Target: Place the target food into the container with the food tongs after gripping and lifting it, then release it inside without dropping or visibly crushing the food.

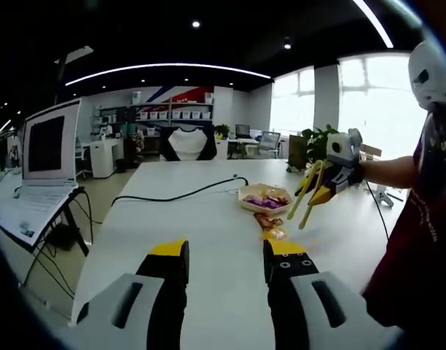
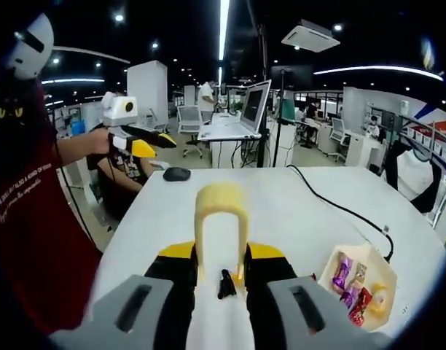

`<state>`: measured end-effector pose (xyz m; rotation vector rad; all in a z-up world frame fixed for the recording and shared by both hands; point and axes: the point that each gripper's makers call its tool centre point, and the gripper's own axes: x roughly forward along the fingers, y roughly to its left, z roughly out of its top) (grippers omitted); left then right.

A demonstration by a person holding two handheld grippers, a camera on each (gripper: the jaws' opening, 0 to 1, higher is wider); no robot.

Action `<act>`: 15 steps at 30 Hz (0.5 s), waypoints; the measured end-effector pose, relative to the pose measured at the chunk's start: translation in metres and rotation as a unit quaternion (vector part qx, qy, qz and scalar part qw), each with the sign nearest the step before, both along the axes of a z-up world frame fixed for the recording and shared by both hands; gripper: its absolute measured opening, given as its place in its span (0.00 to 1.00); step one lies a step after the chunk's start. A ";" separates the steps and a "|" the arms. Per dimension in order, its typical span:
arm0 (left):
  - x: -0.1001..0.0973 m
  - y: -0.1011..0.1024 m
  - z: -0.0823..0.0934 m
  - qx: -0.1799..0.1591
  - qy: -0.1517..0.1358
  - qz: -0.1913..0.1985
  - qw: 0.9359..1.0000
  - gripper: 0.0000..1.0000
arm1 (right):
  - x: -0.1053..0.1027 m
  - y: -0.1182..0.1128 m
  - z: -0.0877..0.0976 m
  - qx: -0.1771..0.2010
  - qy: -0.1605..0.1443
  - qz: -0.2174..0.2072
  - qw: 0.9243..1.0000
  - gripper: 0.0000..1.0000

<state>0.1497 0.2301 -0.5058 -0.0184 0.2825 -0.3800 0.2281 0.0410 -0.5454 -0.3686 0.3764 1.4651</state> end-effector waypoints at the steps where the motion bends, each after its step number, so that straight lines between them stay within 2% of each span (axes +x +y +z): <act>1: 0.000 0.000 0.000 0.000 0.000 0.000 1.000 0.43 | -0.001 0.000 -0.001 -0.002 0.001 0.001 1.000 0.21; 15: -0.005 0.009 -0.004 -0.002 0.005 0.011 1.000 0.43 | 0.005 0.011 -0.042 -0.035 -0.005 0.016 0.999 0.21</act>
